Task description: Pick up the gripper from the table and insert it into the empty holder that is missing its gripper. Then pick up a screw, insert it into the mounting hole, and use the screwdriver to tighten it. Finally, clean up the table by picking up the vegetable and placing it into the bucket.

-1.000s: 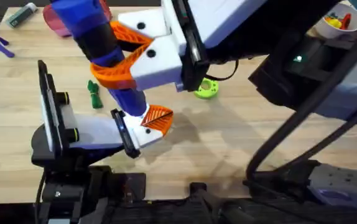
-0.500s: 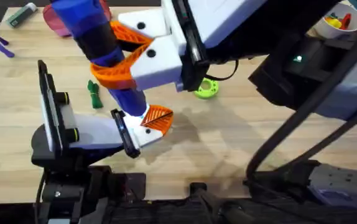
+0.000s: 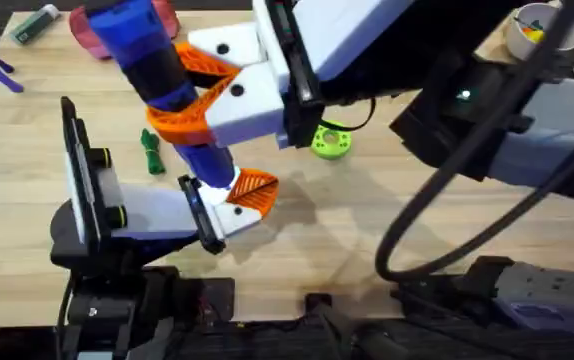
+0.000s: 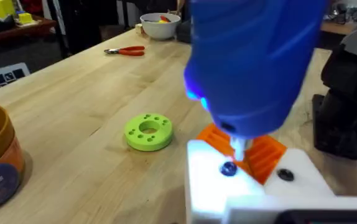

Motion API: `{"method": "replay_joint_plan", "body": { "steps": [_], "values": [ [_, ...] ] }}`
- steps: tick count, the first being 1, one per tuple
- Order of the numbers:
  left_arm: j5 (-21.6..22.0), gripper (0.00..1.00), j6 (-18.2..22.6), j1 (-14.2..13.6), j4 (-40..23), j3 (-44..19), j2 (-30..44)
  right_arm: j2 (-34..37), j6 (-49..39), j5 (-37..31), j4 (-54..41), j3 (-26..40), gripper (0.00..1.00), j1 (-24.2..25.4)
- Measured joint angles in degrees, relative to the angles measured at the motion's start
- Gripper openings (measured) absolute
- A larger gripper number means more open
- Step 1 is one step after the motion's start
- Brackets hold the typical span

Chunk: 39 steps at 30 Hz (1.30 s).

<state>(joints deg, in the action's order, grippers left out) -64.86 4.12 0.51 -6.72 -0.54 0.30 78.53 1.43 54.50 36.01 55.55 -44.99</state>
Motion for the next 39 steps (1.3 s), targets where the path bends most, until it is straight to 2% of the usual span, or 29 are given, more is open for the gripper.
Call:
{"method": "replay_joint_plan", "body": {
  "steps": [39],
  "values": [
    [0.0, 0.008, 0.0, 0.0, 0.0, 0.0, 0.0, 1.6, -0.9, 0.0, 0.0, 0.0, 0.025, 0.0]
  ]
}}
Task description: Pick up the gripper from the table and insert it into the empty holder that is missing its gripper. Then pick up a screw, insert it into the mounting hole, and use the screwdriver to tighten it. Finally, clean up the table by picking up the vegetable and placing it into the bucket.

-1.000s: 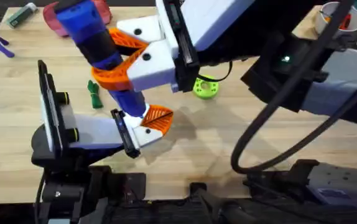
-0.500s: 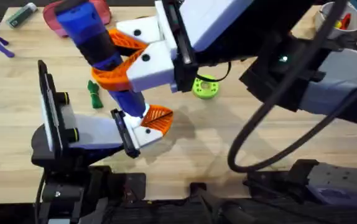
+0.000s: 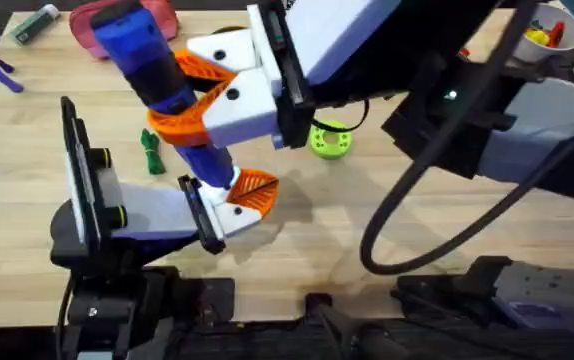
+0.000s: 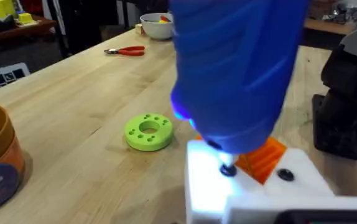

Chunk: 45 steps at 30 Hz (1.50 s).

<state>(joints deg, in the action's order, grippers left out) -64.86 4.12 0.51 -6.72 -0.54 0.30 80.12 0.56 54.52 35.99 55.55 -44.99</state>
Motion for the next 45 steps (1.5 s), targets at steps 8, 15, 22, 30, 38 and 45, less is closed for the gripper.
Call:
{"method": "replay_joint_plan", "body": {
  "steps": [8, 15, 22, 30, 38, 45],
  "values": [
    [0.0, 0.008, 0.0, 0.0, 0.0, 0.0, 0.0, 0.0, -0.2, 0.0, 0.0, 0.0, 0.025, 0.0],
    [0.0, 0.008, 0.0, 0.0, 0.0, 0.0, 0.0, 0.4, 0.6, 0.0, 4.5, 0.0, 0.025, 0.0],
    [0.0, 0.008, 0.0, 0.0, 0.0, 0.0, 0.0, 0.0, 2.1, 0.0, 3.6, 0.7, 0.025, 0.0],
    [0.0, 0.008, 0.0, 0.0, 0.0, 0.0, 0.0, -1.1, 1.6, 0.2, -11.3, 7.2, 0.025, 1.6],
    [0.0, 0.008, 0.0, 0.0, 0.0, 0.0, 0.0, -1.1, -10.2, -7.6, -55.5, 23.4, 0.025, 8.5],
    [0.1, 0.008, 0.0, 0.0, 0.0, 0.0, 0.0, -1.6, -25.6, -27.3, -84.2, 40.3, 0.025, 13.4]
  ]
}}
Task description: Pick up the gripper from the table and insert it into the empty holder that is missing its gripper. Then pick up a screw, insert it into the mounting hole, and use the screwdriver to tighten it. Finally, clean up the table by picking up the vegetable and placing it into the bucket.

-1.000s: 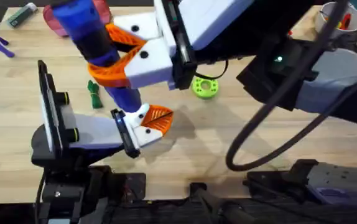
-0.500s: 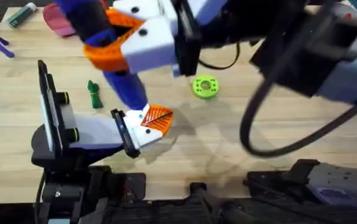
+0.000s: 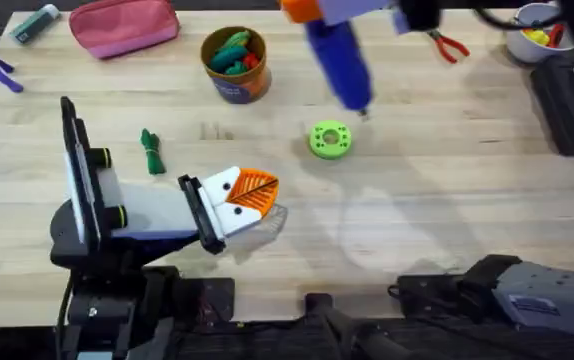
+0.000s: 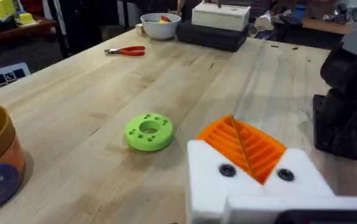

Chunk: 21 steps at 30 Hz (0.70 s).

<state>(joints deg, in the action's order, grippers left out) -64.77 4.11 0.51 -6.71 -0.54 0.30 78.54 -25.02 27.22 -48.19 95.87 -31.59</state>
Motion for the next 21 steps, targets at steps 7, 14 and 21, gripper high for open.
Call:
{"method": "replay_joint_plan", "body": {
  "steps": [7, 14, 21],
  "values": [
    [0.0, 0.008, 0.0, 0.0, 0.0, 0.0, 0.0, -0.6, -9.7, -17.2, -11.6, 1.6, 0.025, 0.5],
    [0.0, 0.008, 0.0, 0.0, 0.0, 0.0, 0.0, 0.0, -17.7, -27.9, -23.5, 1.6, 0.025, 1.8],
    [0.0, 0.008, 0.0, 0.0, 0.0, 0.0, 0.0, 5.6, -19.4, -30.7, -28.1, -0.3, 0.025, 8.1]
  ]
}}
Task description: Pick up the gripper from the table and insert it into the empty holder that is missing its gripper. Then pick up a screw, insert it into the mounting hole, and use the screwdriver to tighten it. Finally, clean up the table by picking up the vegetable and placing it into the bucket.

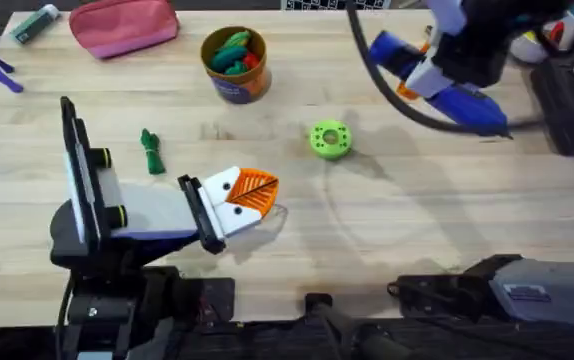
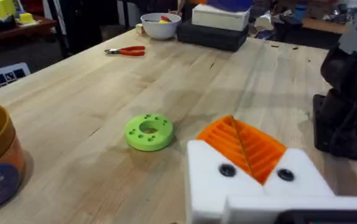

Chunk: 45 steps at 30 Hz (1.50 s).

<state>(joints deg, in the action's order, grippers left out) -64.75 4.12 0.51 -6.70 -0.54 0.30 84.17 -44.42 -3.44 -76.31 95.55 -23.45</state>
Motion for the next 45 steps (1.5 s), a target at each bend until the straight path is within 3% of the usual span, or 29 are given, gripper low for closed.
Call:
{"method": "replay_joint_plan", "body": {
  "steps": [2, 7, 15, 22, 23, 25, 29, 30, 39, 45],
  "values": [
    [0.0, 0.008, 0.0, 0.0, 0.0, 0.0, 0.0, 4.1, -0.4, -0.5, 1.6, -3.2, 0.025, 3.5],
    [0.0, 0.008, 0.0, 0.0, 0.0, 0.0, 0.0, 9.4, -0.9, -3.2, 3.9, -5.7, 0.025, 6.1],
    [0.0, 0.008, 0.0, 0.0, 0.0, 0.0, 0.0, 16.8, -3.9, -9.9, 12.6, -12.4, 0.025, 6.7],
    [0.0, 0.008, 0.0, 0.0, 0.0, 0.0, 0.0, 22.9, -5.1, -11.0, 19.5, -15.8, 0.025, 7.6],
    [0.0, 0.008, 0.0, 0.0, 0.0, 0.0, 0.0, 23.3, -5.1, -11.0, 20.0, -15.8, 0.051, 7.9],
    [0.0, 0.008, 0.0, 0.0, 0.0, 0.0, 0.0, 23.4, -5.2, -11.3, 20.0, -15.9, 0.296, 8.2],
    [0.0, 0.008, 0.0, 0.0, 0.0, 0.0, 0.0, 23.4, -5.1, -12.2, 20.0, -15.8, 0.892, 8.6],
    [0.0, 0.008, 0.0, 0.0, 0.0, 0.0, 0.0, 23.4, -5.1, -12.2, 20.0, -15.8, 0.95, 8.7],
    [0.0, 0.008, 0.0, 0.0, 0.0, 0.0, 0.0, 23.4, -4.3, -12.0, 20.0, -15.9, 0.979, 8.7],
    [0.0, 0.014, 0.0, 0.0, 0.0, 0.0, 0.0, 20.4, 0.4, -7.3, 19.9, -15.8, 0.982, 8.7]
  ]
}}
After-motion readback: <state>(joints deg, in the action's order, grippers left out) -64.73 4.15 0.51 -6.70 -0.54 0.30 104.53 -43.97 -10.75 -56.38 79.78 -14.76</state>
